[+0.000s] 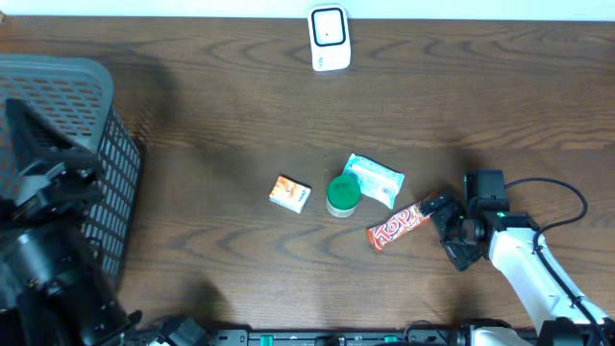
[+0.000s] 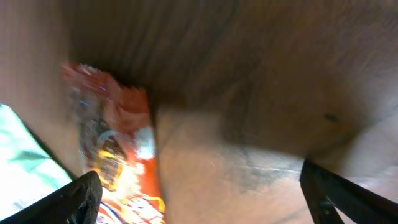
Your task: Scan the item barcode
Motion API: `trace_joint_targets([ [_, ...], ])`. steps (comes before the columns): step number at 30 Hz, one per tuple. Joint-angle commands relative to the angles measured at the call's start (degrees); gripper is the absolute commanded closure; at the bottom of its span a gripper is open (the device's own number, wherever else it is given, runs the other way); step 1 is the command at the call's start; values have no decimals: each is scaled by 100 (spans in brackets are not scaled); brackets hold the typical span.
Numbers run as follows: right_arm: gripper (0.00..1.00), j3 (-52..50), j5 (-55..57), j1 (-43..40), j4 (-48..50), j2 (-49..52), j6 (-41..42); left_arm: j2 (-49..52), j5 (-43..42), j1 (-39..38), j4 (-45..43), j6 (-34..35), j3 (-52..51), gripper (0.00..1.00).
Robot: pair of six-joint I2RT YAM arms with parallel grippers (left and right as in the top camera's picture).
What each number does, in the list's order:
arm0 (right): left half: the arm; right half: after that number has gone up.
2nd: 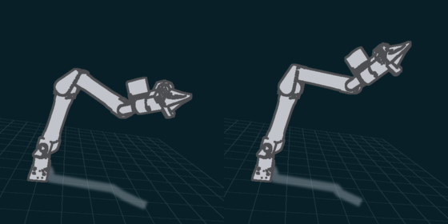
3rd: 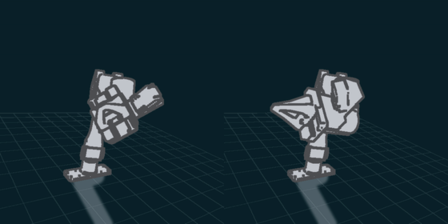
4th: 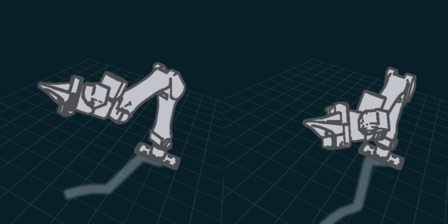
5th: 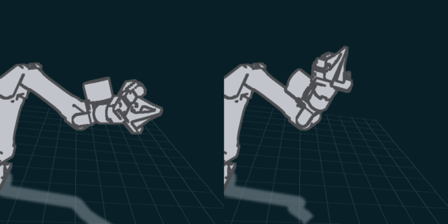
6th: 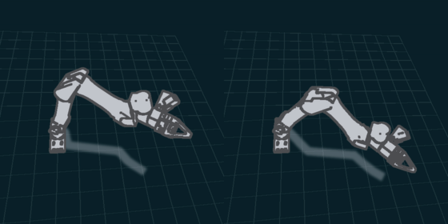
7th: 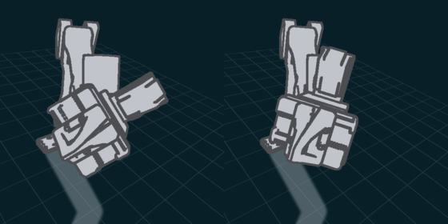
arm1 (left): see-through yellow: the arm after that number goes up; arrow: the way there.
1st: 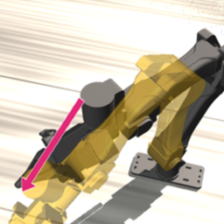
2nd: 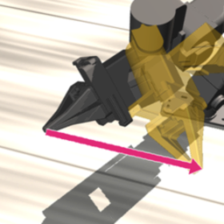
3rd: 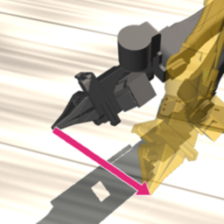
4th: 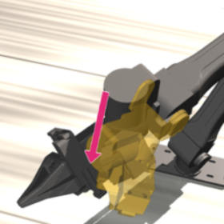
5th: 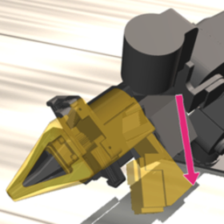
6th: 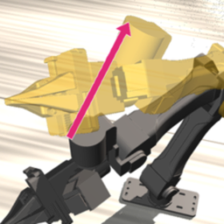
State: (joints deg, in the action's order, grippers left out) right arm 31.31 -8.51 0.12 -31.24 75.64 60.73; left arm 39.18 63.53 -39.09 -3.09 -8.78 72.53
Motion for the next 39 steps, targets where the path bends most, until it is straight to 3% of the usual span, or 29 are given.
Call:
trace_joint_targets([
  [1,1,-446,-120,-50,380,452,291,-87,-4,31,9,57,-48,19],
  [10,3,-590,-599,-42,1554,1917,289,-87,-9,31,2,125,-199,19],
  [11,16,-590,-599,-42,1639,2109,289,-85,-9,31,2,127,-208,19],
  [13,56,-590,-595,-42,1744,2406,284,-85,-9,31,2,140,-208,19],
  [14,99,-590,-592,-42,1775,2514,258,-85,-9,31,4,140,-208,19],
  [20,99,-564,-649,-42,2100,2544,-592,-85,-9,31,4,140,-208,19],
  [25,98,-544,-968,-46,1851,1875,-780,-85,-9,57,4,140,-210,19],
  [32,98,-544,-887,-46,1032,-254,-1379,-85,-9,518,7,168,-210,19],
  [39,99,-542,870,-39,131,-2761,-1421,-85,-9,901,7,367,-247,19],
])
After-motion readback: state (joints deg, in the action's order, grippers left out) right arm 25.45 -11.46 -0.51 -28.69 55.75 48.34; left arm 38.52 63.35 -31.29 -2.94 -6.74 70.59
